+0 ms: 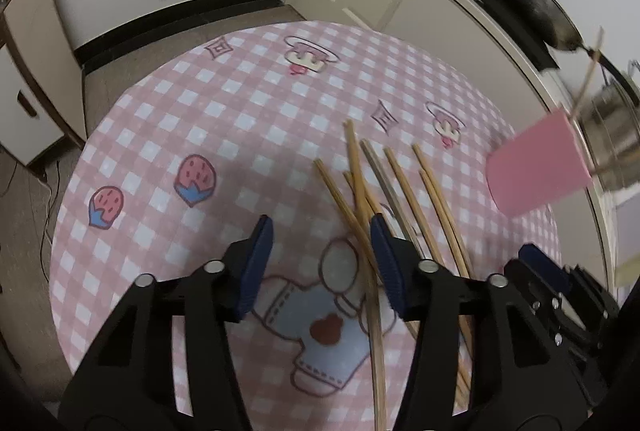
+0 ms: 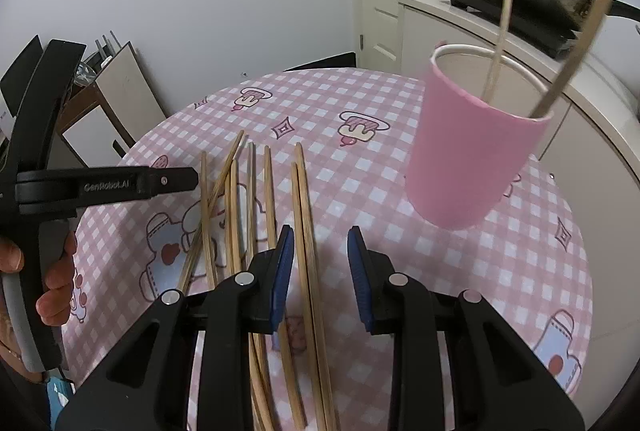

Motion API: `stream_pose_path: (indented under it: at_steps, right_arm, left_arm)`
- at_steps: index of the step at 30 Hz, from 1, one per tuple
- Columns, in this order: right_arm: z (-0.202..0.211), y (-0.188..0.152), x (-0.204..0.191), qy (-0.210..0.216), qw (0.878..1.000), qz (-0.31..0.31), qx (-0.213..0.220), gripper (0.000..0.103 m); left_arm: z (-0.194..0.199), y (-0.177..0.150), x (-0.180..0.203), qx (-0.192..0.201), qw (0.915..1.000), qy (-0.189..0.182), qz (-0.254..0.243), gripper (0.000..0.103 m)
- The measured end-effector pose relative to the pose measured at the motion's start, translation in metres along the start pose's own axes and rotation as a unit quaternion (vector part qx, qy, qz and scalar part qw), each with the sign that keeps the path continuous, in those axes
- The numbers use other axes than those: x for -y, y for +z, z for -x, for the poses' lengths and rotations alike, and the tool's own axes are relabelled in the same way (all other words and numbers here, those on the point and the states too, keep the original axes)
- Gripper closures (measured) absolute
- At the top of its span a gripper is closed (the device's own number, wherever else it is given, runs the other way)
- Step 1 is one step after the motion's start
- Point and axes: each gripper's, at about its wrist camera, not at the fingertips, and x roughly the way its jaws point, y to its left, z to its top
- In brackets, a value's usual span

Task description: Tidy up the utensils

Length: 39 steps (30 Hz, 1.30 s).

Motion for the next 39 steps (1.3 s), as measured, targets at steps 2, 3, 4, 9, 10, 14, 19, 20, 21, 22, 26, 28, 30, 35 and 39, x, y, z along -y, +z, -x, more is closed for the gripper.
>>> stream_pose_path:
  at_steps: [2, 3, 4, 9, 10, 14, 19, 20, 21, 22, 26, 28, 30, 35, 39]
  right_arm:
    - [-0.004, 0.003, 0.000, 0.001, 1.000, 0.002, -0.002, 0.077]
    - [-0.007, 0.004, 0.000, 0.001, 1.000, 0.002, -0.003, 0.077]
    - [-0.009, 0.005, 0.000, 0.001, 1.000, 0.002, -0.005, 0.077]
    - [-0.018, 0.010, 0.001, 0.003, 1.000, 0.006, -0.011, 0.077]
    - [-0.019, 0.011, 0.000, 0.003, 1.000, 0.008, -0.013, 0.077]
    - [-0.026, 0.015, -0.002, -0.002, 1.000, 0.018, -0.021, 0.077]
    - [-0.038, 0.019, -0.001, -0.007, 0.999, 0.028, -0.042, 0.077]
    - [-0.040, 0.020, 0.000, -0.010, 0.998, 0.029, -0.046, 0.077]
    - [-0.042, 0.021, 0.000, -0.010, 0.998, 0.030, -0.050, 0.077]
    - [-0.044, 0.022, -0.001, -0.010, 0.998, 0.032, -0.052, 0.077]
    - [-0.051, 0.025, -0.004, -0.019, 0.997, 0.043, -0.063, 0.077]
    - [-0.056, 0.025, -0.005, -0.019, 0.996, 0.048, -0.072, 0.077]
    - [-0.059, 0.026, -0.006, -0.024, 0.995, 0.056, -0.075, 0.077]
    - [-0.065, 0.029, -0.009, -0.028, 0.994, 0.065, -0.084, 0.077]
    - [-0.075, 0.033, -0.017, -0.041, 0.991, 0.087, -0.098, 0.084]
  left_arm:
    - [-0.004, 0.004, -0.001, 0.001, 1.0000, -0.002, 0.010, 0.056]
    - [-0.007, 0.005, -0.001, -0.001, 0.9999, -0.003, 0.010, 0.056]
    - [-0.009, 0.007, 0.000, -0.003, 1.0000, -0.003, 0.009, 0.057]
    - [-0.021, 0.010, 0.004, -0.010, 0.9999, -0.003, 0.005, 0.076]
    - [-0.022, 0.010, 0.005, -0.009, 1.0000, 0.003, 0.003, 0.081]
    - [-0.025, 0.011, 0.004, -0.005, 1.0000, 0.002, 0.005, 0.083]
    - [-0.024, 0.011, 0.003, -0.003, 1.0000, -0.006, 0.000, 0.089]
    - [-0.023, 0.011, 0.002, -0.002, 0.9999, -0.010, 0.001, 0.089]
    - [-0.023, 0.011, 0.002, -0.002, 0.9999, -0.012, 0.000, 0.089]
    - [-0.023, 0.012, 0.001, -0.002, 0.9999, -0.013, -0.002, 0.090]
    - [-0.019, 0.010, -0.001, 0.000, 0.9998, -0.017, -0.007, 0.090]
    - [-0.016, 0.009, -0.001, 0.000, 0.9997, -0.020, -0.010, 0.090]
    - [-0.012, 0.008, -0.001, 0.004, 0.9997, -0.019, -0.017, 0.090]
    - [-0.004, 0.009, 0.000, 0.010, 0.9993, -0.026, -0.026, 0.092]
    - [0.001, 0.009, 0.004, 0.014, 0.9989, -0.031, -0.034, 0.093]
